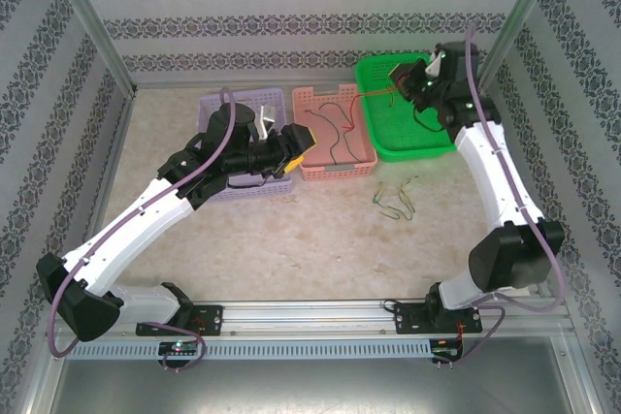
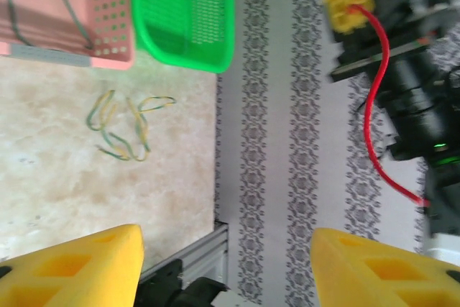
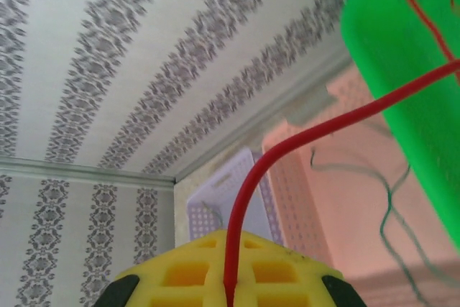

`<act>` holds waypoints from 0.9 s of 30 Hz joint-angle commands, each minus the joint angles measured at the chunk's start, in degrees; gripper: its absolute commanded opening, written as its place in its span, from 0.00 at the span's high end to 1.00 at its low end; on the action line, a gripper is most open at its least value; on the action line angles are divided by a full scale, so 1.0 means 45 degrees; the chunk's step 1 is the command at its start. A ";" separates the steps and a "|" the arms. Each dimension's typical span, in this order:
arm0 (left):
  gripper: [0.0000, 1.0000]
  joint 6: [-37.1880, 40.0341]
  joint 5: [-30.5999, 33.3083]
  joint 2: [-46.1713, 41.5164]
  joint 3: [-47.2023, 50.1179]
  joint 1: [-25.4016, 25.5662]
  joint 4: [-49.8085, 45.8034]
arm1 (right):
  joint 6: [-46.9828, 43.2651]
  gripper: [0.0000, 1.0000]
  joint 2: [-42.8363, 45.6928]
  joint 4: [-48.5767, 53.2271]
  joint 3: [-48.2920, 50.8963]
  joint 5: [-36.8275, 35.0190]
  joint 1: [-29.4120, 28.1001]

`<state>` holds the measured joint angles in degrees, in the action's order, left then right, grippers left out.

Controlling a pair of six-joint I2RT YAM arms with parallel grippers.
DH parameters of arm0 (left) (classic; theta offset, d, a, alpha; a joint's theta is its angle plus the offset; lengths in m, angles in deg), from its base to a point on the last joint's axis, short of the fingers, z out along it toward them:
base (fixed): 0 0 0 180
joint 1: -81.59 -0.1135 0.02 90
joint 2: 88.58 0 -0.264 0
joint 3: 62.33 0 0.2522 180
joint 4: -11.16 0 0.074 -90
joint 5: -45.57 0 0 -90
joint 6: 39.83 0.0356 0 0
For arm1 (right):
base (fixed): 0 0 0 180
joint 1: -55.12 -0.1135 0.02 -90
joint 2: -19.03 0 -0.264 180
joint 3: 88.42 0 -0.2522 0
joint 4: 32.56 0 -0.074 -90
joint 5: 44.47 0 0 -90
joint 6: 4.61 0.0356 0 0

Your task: Untangle the cables

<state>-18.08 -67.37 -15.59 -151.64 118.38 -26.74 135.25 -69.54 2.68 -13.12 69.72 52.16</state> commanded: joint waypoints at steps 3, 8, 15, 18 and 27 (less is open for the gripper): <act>0.37 0.0669 0.0871 -0.0304 0.0031 0.0160 -0.1429 | -0.5021 1.00 -0.1519 0.0244 -0.1849 0.1708 0.0965; 0.40 0.0910 0.0892 -0.0168 -0.0008 0.0145 -0.1588 | -0.7636 1.00 -0.3564 0.0844 -0.3983 0.2010 0.1372; 0.40 0.0734 0.1290 -0.0397 0.0342 0.0125 -0.1373 | -1.0595 1.00 -0.4493 -0.2039 -0.2713 -0.0612 0.1277; 0.40 0.0731 0.1472 -0.0496 0.0430 0.0085 -0.1483 | -1.1355 1.00 -0.5166 -0.2519 -0.2640 -0.1499 0.1279; 0.41 0.0274 0.1894 -0.0712 0.0987 0.0008 -0.0933 | -1.2236 1.00 -0.6101 -0.2626 -0.1505 -0.4010 0.1218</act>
<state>-16.11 -60.37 -17.73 -147.91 118.34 -32.20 82.91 -96.36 -7.44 -21.53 57.50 57.97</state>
